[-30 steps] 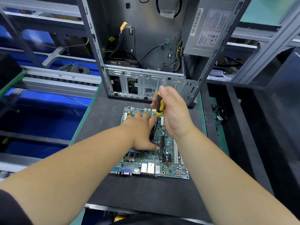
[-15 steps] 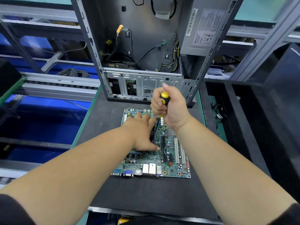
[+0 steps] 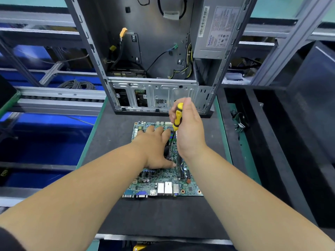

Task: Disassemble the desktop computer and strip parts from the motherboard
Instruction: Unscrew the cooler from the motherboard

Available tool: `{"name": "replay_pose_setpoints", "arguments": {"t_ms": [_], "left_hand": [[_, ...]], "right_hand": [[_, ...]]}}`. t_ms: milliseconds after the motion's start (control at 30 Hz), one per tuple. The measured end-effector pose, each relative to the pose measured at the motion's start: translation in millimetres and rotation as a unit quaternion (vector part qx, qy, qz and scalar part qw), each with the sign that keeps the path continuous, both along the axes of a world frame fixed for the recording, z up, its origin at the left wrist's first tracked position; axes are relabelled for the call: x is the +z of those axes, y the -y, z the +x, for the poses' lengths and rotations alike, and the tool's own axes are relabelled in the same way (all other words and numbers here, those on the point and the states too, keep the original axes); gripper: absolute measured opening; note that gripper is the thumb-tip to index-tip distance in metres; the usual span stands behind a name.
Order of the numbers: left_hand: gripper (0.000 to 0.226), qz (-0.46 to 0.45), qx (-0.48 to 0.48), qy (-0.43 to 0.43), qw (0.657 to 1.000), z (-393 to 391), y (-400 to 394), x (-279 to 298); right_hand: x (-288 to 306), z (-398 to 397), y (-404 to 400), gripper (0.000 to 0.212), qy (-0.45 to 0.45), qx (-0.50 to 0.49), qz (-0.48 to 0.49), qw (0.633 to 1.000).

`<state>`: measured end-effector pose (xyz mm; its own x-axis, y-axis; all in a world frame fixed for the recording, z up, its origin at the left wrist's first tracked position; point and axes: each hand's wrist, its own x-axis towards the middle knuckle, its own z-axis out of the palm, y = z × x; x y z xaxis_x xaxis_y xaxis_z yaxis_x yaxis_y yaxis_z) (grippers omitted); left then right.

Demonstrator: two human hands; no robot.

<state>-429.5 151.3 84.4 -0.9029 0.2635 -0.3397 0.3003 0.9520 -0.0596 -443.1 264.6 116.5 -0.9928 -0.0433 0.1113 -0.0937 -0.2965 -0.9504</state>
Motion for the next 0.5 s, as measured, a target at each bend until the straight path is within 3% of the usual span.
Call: {"name": "replay_pose_setpoints", "arguments": {"t_ms": [133, 200, 267, 367, 500], "left_hand": [[0.109, 0.004, 0.0, 0.003, 1.0, 0, 0, 0], [0.109, 0.001, -0.003, 0.002, 1.0, 0, 1, 0], [0.111, 0.002, -0.001, 0.002, 1.0, -1, 0, 0], [0.109, 0.004, 0.002, -0.001, 1.0, 0, 0, -1], [0.11, 0.008, 0.002, 0.0, 1.0, 0, 1, -2]], "right_hand": [[13, -19, -4, 0.05, 0.041, 0.14, -0.045, 0.988], [18, -28, -6, 0.052, 0.049, 0.207, -0.011, 0.977], [19, -27, -7, 0.04, 0.036, 0.225, 0.027, 0.973], [13, -17, -8, 0.023, 0.027, 0.168, 0.038, 0.985], [1, -3, -12, 0.025, 0.015, 0.038, 0.029, 0.999]]}}
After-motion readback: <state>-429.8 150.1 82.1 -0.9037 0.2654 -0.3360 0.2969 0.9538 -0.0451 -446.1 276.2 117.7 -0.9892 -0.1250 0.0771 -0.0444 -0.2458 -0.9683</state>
